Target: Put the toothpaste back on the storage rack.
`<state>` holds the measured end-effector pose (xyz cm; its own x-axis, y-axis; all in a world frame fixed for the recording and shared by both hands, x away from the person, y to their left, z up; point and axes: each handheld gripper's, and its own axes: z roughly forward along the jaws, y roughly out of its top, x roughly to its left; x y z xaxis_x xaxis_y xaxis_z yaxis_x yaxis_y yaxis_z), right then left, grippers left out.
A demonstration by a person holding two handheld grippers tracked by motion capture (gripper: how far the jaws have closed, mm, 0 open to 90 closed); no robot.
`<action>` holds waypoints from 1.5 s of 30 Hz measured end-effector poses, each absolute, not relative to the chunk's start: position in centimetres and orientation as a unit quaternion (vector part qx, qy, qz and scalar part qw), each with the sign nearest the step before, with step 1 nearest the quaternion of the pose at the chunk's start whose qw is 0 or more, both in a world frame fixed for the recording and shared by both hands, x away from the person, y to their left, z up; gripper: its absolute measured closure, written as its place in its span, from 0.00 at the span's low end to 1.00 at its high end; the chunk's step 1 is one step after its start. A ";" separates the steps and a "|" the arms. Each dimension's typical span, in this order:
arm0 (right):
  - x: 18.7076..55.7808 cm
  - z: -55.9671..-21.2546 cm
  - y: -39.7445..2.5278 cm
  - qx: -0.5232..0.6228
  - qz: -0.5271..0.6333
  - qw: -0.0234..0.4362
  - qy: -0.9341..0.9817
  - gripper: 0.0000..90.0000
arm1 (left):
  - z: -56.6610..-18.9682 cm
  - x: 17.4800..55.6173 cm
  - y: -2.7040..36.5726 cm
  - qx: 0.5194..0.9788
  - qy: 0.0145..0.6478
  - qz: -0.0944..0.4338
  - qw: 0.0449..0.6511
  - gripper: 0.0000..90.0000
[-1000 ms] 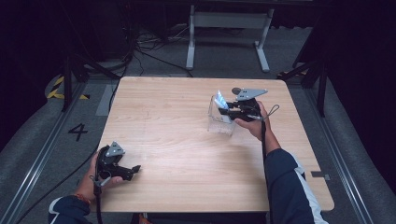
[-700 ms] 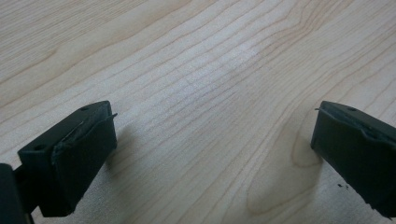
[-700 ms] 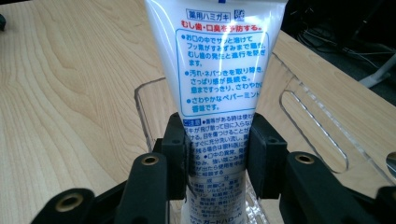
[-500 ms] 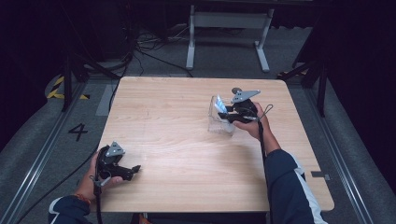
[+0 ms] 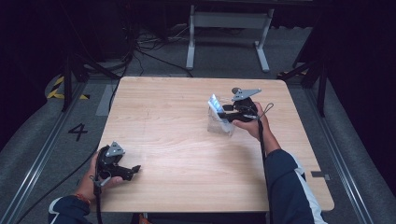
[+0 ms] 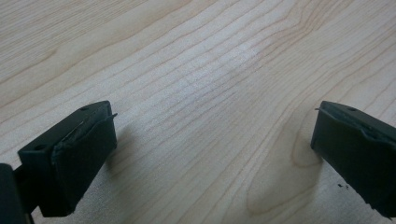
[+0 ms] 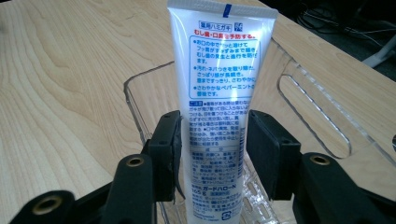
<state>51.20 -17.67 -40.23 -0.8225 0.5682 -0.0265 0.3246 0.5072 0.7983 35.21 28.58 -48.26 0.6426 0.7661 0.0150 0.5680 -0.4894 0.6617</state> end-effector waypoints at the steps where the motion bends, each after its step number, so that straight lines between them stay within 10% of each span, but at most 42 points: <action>1: 51.2 -40.2 -17.7 0.261 0.422 0.144 0.856 0.62 | -48.3 35.2 28.6 0.849 0.394 0.156 0.317 0.01; 45: 45.4 -36.4 -20.7 0.244 0.373 0.211 0.870 0.38 | -48.3 35.2 28.6 0.848 0.394 0.156 0.317 0.01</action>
<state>45.39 -20.72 -36.36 -0.7921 0.5818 -0.1847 0.2668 0.6021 0.7525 35.19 28.57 -48.25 0.6412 0.7672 0.0140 0.5698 -0.4882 0.6611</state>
